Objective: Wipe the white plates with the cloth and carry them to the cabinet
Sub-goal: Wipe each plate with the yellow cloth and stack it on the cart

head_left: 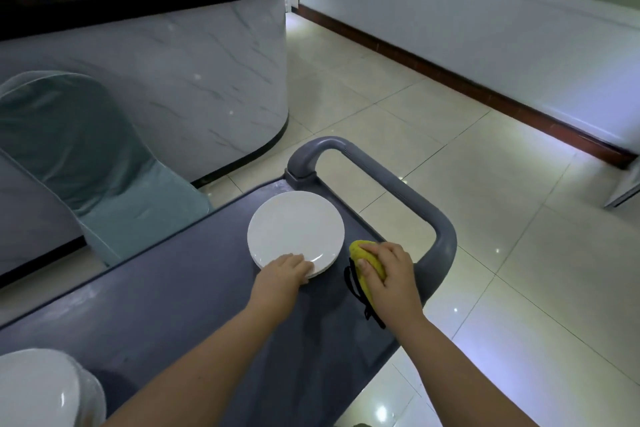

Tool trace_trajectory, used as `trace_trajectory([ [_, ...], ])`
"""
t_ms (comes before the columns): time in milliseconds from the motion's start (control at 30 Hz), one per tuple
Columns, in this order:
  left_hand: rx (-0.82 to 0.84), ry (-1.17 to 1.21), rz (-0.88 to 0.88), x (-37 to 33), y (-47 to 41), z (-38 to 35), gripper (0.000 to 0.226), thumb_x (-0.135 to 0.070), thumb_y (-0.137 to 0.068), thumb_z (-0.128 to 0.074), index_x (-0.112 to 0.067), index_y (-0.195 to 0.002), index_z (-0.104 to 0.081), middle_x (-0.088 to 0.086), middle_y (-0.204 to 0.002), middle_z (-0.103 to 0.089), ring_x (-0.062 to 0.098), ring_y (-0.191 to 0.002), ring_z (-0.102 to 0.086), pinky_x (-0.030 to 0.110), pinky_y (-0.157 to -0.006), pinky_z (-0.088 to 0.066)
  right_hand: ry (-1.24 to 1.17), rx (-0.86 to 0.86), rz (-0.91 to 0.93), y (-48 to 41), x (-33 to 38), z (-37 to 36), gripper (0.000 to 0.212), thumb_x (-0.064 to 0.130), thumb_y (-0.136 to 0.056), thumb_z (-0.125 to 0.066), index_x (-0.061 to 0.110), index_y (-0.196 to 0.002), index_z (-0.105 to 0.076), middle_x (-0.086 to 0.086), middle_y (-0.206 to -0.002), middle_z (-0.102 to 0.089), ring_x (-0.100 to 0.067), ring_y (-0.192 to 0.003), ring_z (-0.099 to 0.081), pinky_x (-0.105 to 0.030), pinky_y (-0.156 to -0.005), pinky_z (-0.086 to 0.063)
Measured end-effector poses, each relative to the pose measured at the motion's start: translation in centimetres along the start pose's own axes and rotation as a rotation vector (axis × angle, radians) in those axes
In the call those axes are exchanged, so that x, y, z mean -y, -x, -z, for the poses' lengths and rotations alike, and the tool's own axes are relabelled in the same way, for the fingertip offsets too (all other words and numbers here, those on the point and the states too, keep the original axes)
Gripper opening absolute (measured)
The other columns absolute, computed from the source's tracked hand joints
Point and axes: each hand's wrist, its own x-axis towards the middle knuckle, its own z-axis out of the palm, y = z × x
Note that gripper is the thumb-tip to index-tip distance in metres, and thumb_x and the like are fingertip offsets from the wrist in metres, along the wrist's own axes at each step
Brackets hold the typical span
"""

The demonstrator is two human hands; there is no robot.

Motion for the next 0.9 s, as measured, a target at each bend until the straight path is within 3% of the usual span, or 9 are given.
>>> trace_trajectory([
  [133,-0.024,-0.021,0.030,0.1,0.6,1.5,0.029,-0.013,-0.062,-0.087,-0.010,-0.087,-0.072,0.008,-0.078,-0.067,0.033,-0.075,-0.064,0.040,-0.062,-0.054,-0.028,0.071,0.099,-0.3,2.3,-1.2,0.022,0.030,-0.094,-0.059,0.036,-0.115,-0.063,0.031,-0.108,-0.045,-0.005,-0.106,-0.046,-0.023,-0.093,-0.038],
  [200,-0.084,-0.040,0.130,0.5,1.4,3.0,0.031,-0.017,-0.064,-0.086,-0.013,-0.092,-0.073,0.007,-0.082,-0.067,0.033,-0.079,-0.064,0.042,-0.066,-0.052,-0.049,0.095,0.144,-0.6,4.0,-2.2,0.022,0.031,-0.094,-0.059,0.036,-0.115,-0.063,0.033,-0.109,-0.044,0.000,-0.108,-0.043,-0.017,-0.094,-0.035],
  [267,-0.177,-0.044,0.276,1.7,3.4,4.7,0.027,-0.021,-0.072,-0.082,-0.016,-0.097,-0.073,0.005,-0.087,-0.066,0.032,-0.086,-0.062,0.043,-0.072,-0.048,-0.086,0.131,0.213,-0.6,6.3,-3.8,0.023,0.034,-0.092,-0.057,0.035,-0.114,-0.064,0.036,-0.110,-0.042,0.005,-0.108,-0.039,-0.011,-0.093,-0.032],
  [400,-0.310,-0.007,0.625,4.7,9.2,8.0,0.026,-0.035,-0.087,-0.067,-0.021,-0.109,-0.068,0.003,-0.105,-0.066,0.027,-0.103,-0.057,0.039,-0.083,-0.045,-0.116,0.278,0.362,0.0,11.4,-8.3,0.027,0.036,-0.092,-0.055,0.027,-0.116,-0.064,0.015,-0.109,-0.047,-0.009,-0.101,-0.043,-0.031,-0.092,-0.039],
  [500,-0.393,0.038,0.890,6.5,15.2,10.1,0.029,-0.034,-0.088,-0.066,-0.019,-0.113,-0.068,0.007,-0.111,-0.065,0.031,-0.107,-0.056,0.040,-0.087,-0.046,-0.132,0.414,0.509,1.4,14.8,-12.0,0.030,0.037,-0.092,-0.054,0.024,-0.116,-0.066,0.004,-0.111,-0.055,-0.017,-0.102,-0.048,-0.036,-0.091,-0.042],
  [667,-0.587,0.085,1.265,6.6,25.9,12.0,0.025,-0.031,-0.088,-0.065,-0.023,-0.111,-0.067,0.002,-0.108,-0.064,0.025,-0.105,-0.053,0.041,-0.087,-0.046,-0.173,0.622,0.709,4.9,18.9,-17.4,0.028,0.031,-0.092,-0.059,0.019,-0.116,-0.068,-0.003,-0.113,-0.059,-0.023,-0.103,-0.051,-0.042,-0.090,-0.045],
  [767,-0.787,0.215,1.469,5.6,31.2,11.5,0.007,-0.032,-0.084,-0.069,-0.027,-0.087,-0.065,-0.005,-0.086,-0.062,0.015,-0.085,-0.057,0.032,-0.070,-0.046,-0.190,0.691,0.828,7.4,20.7,-19.8,0.031,0.036,-0.092,-0.056,0.020,-0.116,-0.068,-0.002,-0.112,-0.060,-0.021,-0.100,-0.051,-0.040,-0.088,-0.044],
  [833,-0.913,0.348,1.624,4.9,33.7,10.5,0.023,-0.036,-0.083,-0.070,-0.023,-0.071,-0.055,-0.005,-0.072,-0.059,0.013,-0.069,-0.056,0.026,-0.056,-0.039,-0.208,0.742,0.871,8.9,21.7,-21.1,0.029,0.034,-0.092,-0.058,0.021,-0.116,-0.068,-0.002,-0.113,-0.059,-0.021,-0.101,-0.050,-0.040,-0.089,-0.044],
  [900,-0.982,0.503,1.750,5.1,34.9,9.6,0.038,-0.043,-0.084,-0.067,-0.017,-0.064,-0.047,-0.004,-0.063,-0.054,0.015,-0.062,-0.052,0.027,-0.052,-0.037,-0.206,0.792,0.903,10.1,22.3,-22.1,0.026,0.030,-0.092,-0.062,0.021,-0.116,-0.067,-0.002,-0.115,-0.058,-0.022,-0.104,-0.050,-0.042,-0.090,-0.044],
])
